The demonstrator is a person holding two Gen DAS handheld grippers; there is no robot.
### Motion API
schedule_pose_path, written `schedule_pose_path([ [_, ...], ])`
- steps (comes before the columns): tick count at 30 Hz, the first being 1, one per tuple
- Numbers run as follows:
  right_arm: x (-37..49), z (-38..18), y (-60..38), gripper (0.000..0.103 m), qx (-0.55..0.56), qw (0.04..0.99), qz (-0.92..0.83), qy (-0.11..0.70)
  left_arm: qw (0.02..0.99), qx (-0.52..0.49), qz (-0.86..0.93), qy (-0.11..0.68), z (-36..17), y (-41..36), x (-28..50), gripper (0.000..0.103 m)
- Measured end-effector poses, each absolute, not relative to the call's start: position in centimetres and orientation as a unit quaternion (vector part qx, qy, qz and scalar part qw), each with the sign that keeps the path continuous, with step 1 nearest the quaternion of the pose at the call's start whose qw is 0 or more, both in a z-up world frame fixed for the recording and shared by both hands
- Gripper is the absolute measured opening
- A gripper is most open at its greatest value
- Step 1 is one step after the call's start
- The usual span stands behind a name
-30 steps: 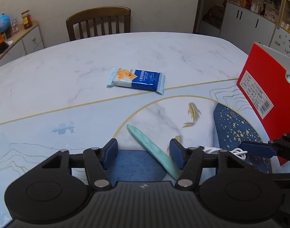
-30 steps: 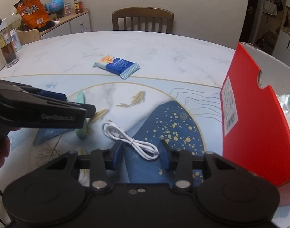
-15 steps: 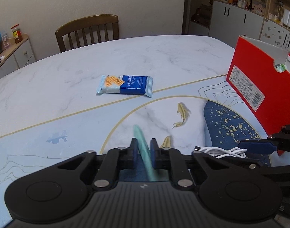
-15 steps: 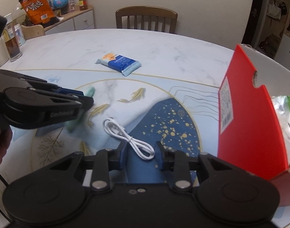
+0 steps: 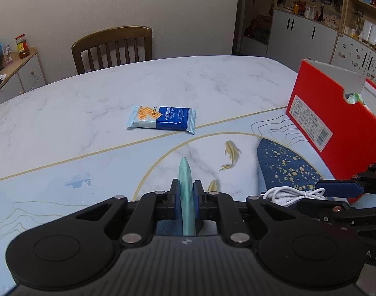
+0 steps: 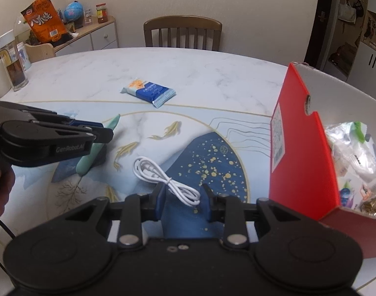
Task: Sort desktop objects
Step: 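Carry the green stick and white cable with both tools into the red shoebox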
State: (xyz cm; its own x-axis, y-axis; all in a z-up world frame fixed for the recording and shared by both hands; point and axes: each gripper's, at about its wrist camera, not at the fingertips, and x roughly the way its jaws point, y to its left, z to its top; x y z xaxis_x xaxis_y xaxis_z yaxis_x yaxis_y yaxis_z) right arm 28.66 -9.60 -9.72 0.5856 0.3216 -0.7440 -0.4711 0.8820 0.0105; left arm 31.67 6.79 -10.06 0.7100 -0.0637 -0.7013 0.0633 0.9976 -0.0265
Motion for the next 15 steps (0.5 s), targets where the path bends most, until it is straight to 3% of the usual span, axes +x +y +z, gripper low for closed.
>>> schedule_pose_path([
  [15,26.8,-5.9,-10.5,0.029,-0.081,0.898,0.220,0.373,0.928,-0.008,-0.055,0.368,-6.8,6.5,28.8,0.009],
])
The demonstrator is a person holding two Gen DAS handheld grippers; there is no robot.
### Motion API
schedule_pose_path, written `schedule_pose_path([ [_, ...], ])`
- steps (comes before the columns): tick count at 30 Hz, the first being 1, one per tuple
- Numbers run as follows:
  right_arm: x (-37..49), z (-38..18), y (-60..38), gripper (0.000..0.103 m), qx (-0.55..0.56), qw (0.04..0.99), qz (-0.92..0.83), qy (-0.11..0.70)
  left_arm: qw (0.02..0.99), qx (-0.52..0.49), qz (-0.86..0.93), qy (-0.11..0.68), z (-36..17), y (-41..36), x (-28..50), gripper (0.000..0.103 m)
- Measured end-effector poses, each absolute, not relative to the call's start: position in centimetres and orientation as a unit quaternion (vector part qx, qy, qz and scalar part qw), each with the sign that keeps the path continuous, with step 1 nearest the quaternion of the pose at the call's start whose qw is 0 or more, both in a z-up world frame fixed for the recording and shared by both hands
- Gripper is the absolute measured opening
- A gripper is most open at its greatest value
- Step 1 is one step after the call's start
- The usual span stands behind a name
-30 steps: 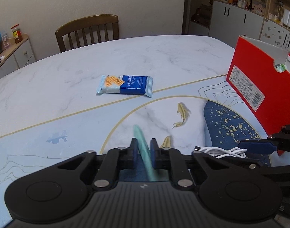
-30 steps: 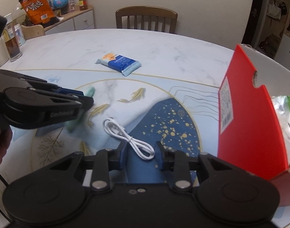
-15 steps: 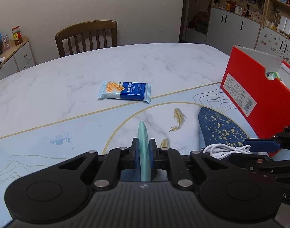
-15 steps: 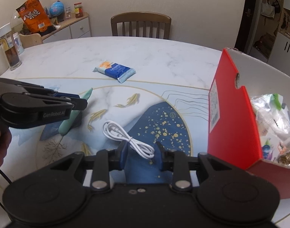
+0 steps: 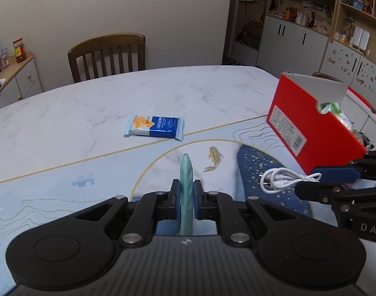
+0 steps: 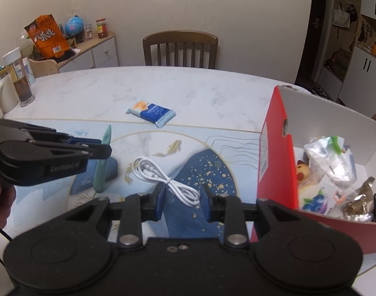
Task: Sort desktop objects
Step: 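Carry the green stick and white cable with both tools into the red shoebox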
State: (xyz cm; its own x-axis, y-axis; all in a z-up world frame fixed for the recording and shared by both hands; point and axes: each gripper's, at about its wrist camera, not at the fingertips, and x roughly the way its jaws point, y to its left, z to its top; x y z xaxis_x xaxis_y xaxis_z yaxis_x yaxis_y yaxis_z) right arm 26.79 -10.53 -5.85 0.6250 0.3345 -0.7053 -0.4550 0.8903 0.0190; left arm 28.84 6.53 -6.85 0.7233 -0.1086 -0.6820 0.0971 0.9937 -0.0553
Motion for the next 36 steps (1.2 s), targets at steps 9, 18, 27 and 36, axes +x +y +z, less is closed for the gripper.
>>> schedule_pose_path([
  [9,25.2,-3.0,-12.0,0.029,-0.071,0.910,0.214,0.348,0.938,-0.014,-0.065,0.340,-4.1,6.0,27.5,0.008],
  [18,24.4,-0.9,-14.3,0.029,-0.065,0.922,0.195,0.328,0.946,-0.015,-0.091,0.312,-0.6,3.9,26.5,0.008],
  [27,24.0,0.5,-18.0,0.029,-0.053,0.930,0.175,0.318,0.943,-0.002,-0.145,0.300,2.6,-0.4,26.1,0.008],
  [36,24.5,1.4,-23.4,0.029,-0.044,0.935,0.154,0.315,0.941,0.002,-0.178,0.288,4.5,-5.7,27.0,0.008],
])
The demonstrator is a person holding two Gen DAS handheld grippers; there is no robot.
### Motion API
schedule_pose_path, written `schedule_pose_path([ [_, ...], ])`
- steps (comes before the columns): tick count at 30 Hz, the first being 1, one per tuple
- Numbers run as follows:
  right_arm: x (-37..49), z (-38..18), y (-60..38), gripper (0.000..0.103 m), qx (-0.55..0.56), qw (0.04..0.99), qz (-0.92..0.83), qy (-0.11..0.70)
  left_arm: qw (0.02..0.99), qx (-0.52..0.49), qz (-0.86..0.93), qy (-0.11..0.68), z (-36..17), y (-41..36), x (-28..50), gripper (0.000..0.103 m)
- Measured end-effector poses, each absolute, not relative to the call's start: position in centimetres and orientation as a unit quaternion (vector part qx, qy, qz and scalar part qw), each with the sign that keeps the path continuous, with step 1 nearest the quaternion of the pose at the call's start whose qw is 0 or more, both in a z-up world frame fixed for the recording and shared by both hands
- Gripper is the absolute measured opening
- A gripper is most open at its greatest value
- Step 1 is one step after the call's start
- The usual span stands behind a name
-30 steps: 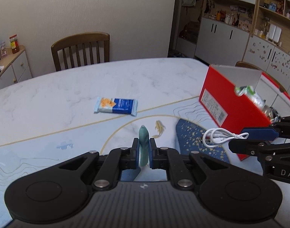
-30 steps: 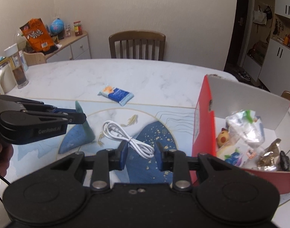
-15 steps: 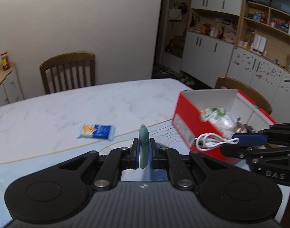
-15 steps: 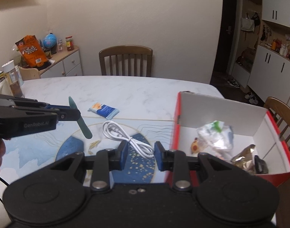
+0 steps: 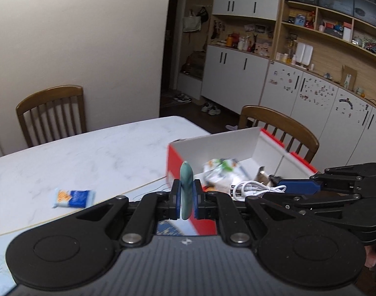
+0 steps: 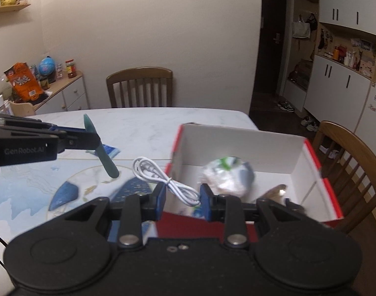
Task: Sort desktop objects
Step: 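Carry the green stick and white cable with both tools into the red shoebox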
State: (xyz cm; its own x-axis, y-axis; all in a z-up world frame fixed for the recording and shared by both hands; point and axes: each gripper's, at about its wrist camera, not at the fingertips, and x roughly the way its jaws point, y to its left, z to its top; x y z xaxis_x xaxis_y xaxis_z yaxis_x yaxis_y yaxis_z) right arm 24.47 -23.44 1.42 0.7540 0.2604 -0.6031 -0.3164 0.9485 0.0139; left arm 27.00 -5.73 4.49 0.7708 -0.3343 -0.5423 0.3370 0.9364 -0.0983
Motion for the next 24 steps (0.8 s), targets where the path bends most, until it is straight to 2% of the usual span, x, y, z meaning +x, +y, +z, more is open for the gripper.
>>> schedule_pose_path([
  [24,30.2,0.5,-35.5,0.029,-0.048,0.935,0.129,0.327,0.924,0.020,-0.225,0.310,4.4,-18.0,32.4,0.008],
])
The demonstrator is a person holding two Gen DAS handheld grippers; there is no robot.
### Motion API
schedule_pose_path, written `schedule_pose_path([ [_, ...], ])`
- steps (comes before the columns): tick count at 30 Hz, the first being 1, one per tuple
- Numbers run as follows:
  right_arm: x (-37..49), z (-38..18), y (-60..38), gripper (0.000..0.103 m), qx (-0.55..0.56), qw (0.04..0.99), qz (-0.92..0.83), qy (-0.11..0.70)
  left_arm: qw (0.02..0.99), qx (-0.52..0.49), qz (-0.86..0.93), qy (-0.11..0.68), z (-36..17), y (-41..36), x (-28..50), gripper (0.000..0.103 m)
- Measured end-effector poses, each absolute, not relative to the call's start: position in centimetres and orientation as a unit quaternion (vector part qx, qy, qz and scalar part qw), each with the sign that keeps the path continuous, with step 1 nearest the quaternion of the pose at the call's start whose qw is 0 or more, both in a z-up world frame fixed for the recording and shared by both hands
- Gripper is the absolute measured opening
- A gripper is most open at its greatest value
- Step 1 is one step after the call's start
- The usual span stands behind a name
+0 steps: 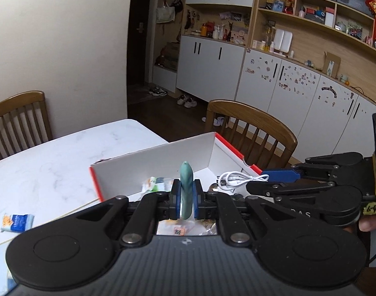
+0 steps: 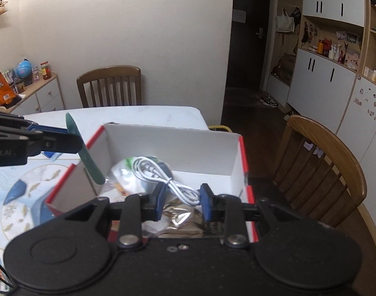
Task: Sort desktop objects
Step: 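Carry the green stick and white cable with both tools into the red shoebox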
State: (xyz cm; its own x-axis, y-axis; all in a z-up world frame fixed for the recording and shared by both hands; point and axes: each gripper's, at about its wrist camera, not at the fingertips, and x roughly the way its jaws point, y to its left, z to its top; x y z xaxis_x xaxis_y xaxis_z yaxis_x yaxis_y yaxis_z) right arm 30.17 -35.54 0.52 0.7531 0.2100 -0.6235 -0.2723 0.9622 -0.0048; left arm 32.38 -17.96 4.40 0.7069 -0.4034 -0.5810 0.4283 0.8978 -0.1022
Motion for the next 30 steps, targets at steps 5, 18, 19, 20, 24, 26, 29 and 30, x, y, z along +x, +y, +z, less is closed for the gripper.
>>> schedule_pose_path([
  [5,31.7,-0.1,-36.3,0.029,-0.051,0.932,0.128,0.336,0.916,0.034,-0.234,0.324,3.8,-19.6,33.7,0.008],
  [18,35.4,-1.6,-36.4,0.029,-0.103,0.920,0.135,0.354,0.883,0.057,-0.263,0.384,0.9,-21.9,37.0,0.008],
  [19,35.6,-1.8,-36.3,0.029,-0.106,0.919,0.136,0.356,0.881,0.060,-0.264,0.388,0.7,-22.1,37.2,0.008],
  [20,35.9,-1.9,-36.2,0.029,-0.111,0.917,0.137,0.357,0.879,0.064,-0.265,0.390,0.5,-22.3,37.3,0.008],
  [24,36.8,-2.6,-35.5,0.029,-0.129,0.912,0.142,0.363,0.873,0.071,-0.267,0.402,-0.3,-22.9,38.0,0.008],
  [26,37.4,-3.1,-35.2,0.029,-0.141,0.908,0.144,0.368,0.868,0.077,-0.269,0.410,-0.7,-23.2,38.4,0.008],
  [29,38.1,-3.7,-34.5,0.029,-0.163,0.900,0.145,0.378,0.861,0.084,-0.273,0.421,-1.4,-23.5,38.8,0.008],
  [30,38.3,-3.9,-34.2,0.029,-0.170,0.897,0.148,0.380,0.859,0.087,-0.274,0.424,-1.6,-23.5,38.8,0.008],
])
